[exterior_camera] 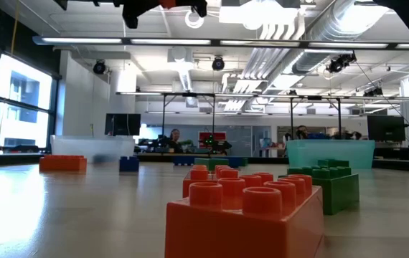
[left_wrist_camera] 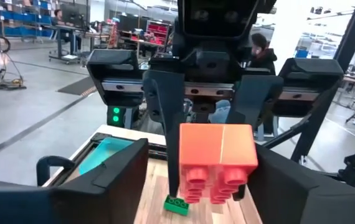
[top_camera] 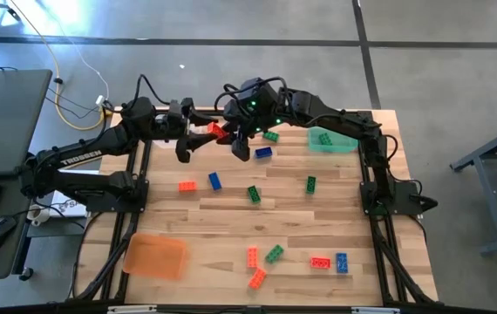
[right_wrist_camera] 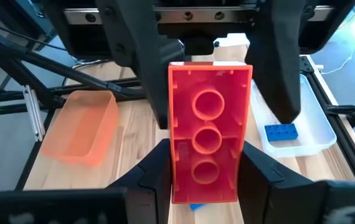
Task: Sort & place blocks by color
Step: Put the orange game piece into the orange bin
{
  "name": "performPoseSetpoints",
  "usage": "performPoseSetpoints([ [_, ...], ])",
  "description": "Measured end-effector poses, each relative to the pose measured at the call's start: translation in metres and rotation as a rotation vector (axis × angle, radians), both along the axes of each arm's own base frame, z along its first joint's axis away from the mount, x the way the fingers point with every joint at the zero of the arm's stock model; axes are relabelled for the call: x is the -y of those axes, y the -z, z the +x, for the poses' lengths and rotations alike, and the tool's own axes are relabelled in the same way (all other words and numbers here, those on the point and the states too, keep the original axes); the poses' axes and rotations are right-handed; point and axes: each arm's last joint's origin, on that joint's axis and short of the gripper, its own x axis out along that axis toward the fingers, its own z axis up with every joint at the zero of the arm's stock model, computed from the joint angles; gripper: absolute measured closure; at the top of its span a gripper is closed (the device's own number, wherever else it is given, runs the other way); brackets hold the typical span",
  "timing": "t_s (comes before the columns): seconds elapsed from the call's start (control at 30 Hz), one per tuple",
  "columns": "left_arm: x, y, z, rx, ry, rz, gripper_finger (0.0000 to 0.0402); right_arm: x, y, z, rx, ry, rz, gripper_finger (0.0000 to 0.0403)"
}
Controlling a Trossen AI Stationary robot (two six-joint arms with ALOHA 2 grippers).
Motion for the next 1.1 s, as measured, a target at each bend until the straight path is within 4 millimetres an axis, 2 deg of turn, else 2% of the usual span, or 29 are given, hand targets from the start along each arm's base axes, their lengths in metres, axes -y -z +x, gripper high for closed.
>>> performPoseSetpoints([
  [0.3, 0.000, 0.000, 0.000, 0.000, 0.010, -0.001, 0.0292, 0.000, 0.001, 0.000, -0.008, 0.009, 0.018, 0.0295],
  [0.43, 0.001, 0.000, 0.000, -0.001, 0.026, 0.000, 0.0292, -0.002, 0.001, 0.000, -0.010, 0.007, 0.021, 0.0286],
  [0.6, 0.001, 0.003, 0.000, -0.026, 0.030, -0.015, 0.0292, -0.007, 0.002, 0.000, -0.029, 0.021, 0.025, 0.0221],
  [0.73, 0.001, 0.009, 0.000, -0.080, 0.025, -0.051, 0.0292, -0.012, 0.006, 0.000, -0.071, 0.067, -0.014, 0.0184],
  [1.1, 0.009, 0.033, -0.001, -0.299, 0.057, -0.187, 0.0292, -0.009, 0.016, -0.009, -0.217, 0.104, -0.099, 0.0171],
])
